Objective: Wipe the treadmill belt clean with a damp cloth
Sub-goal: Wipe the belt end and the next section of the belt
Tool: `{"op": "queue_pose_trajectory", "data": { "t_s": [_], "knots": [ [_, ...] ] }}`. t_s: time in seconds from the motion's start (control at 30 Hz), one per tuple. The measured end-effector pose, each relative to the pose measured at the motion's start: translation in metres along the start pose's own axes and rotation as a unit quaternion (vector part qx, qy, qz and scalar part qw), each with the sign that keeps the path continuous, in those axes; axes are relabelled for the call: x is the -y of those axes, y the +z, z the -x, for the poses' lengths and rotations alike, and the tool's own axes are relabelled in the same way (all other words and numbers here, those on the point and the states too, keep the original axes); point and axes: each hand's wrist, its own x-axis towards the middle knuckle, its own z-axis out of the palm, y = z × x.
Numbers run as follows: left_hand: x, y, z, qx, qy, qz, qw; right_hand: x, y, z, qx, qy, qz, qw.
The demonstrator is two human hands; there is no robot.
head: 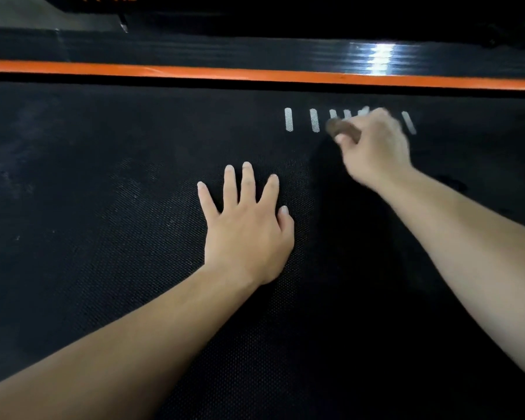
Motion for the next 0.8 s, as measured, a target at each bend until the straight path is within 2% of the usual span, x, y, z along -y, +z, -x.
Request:
{"op": "queue_pose_trajectory", "data": {
  "t_s": [0.1,0.17,0.2,0.3,0.33,0.37,0.47,0.53,0.57,0.67,0.7,0.73,0.8],
  "knots": [
    [0.0,0.001,-0.002,-0.011,-0.001,0.0,1.0,0.02,0.0,0.028,0.076,-0.171,-0.062,0.98],
    [0.0,0.001,-0.001,-0.011,-0.003,0.005,1.0,0.015,-0.002,0.019,0.086,-0.207,-0.047,0.973],
    [0.0,0.001,-0.001,-0.012,-0.002,0.006,1.0,0.009,-0.002,0.004,0.066,-0.183,-0.032,0.98],
    [-0.001,0.001,0.0,-0.013,-0.001,0.009,1.0,-0.003,0.003,-0.044,-0.007,0.013,0.004,1.0],
    [-0.001,0.001,0.0,-0.014,0.0,0.01,1.0,0.001,0.008,-0.049,-0.018,0.045,0.012,0.999],
    [-0.001,0.001,0.0,-0.014,0.0,0.009,1.0,0.01,0.015,-0.047,-0.017,0.032,0.019,0.999],
    [-0.001,0.0,-0.002,-0.017,0.002,0.007,1.0,0.034,0.025,-0.016,0.021,-0.137,-0.038,0.99],
    [-0.001,0.001,-0.003,-0.018,0.001,0.01,1.0,0.027,0.02,-0.021,0.054,-0.182,-0.031,0.981],
    [-0.001,0.001,-0.003,-0.018,0.002,0.01,1.0,0.021,0.016,-0.035,0.049,-0.16,-0.008,0.986],
    [-0.001,0.002,-0.001,-0.021,0.001,0.011,1.0,0.004,0.011,-0.079,0.0,0.036,0.037,0.999],
    [-0.001,0.002,-0.001,-0.022,0.003,0.011,1.0,0.007,0.015,-0.082,-0.014,0.056,0.044,0.997],
    [-0.001,0.002,-0.002,-0.021,0.003,0.012,1.0,0.015,0.021,-0.08,-0.011,0.032,0.044,0.998],
    [-0.001,0.001,-0.002,-0.02,0.0,0.017,1.0,0.031,0.03,-0.064,0.034,-0.069,-0.002,0.997]
  ]
}}
